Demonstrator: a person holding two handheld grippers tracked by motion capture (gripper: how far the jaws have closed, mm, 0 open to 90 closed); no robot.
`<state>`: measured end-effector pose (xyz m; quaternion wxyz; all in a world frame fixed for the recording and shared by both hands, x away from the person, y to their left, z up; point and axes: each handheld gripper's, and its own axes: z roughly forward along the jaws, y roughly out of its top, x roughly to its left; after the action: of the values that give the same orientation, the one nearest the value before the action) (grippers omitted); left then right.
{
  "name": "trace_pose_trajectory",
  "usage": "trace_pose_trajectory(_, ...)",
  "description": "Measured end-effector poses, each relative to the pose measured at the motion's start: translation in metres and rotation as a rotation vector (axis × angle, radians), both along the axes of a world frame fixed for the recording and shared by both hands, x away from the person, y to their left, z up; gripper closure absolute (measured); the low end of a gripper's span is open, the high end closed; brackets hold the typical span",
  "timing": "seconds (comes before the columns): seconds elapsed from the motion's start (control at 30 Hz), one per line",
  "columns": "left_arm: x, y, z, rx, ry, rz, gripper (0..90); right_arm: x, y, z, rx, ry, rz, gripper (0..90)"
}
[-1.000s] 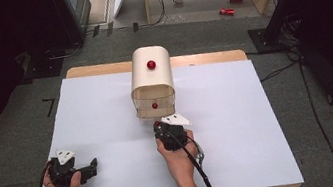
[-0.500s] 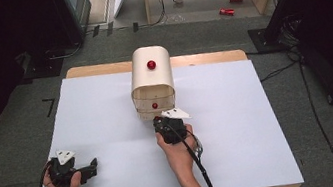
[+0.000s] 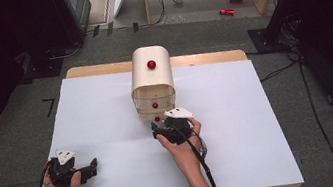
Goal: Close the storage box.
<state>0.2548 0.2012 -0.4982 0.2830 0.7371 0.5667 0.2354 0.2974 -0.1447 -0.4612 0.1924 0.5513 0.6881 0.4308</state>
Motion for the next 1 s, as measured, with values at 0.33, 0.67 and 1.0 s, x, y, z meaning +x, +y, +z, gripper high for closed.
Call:
trace_pose_trajectory(0.33, 0.000, 0.000, 0.000, 0.000, 0.000, 0.000, 0.0, -0.016, -0.041, 0.010, -0.039, -0.029, 0.014, 0.7)
trace_pose_trajectory(0.67, 0.000, 0.000, 0.000, 0.000, -0.001, 0.000, 0.0, -0.030, -0.092, 0.007, -0.090, -0.013, -0.064, 0.6)
trace_pose_trajectory(1.0, 0.000, 0.000, 0.000, 0.001, -0.002, 0.001, 0.0, -0.046, -0.143, -0.001, -0.124, 0.013, -0.149, 0.5)
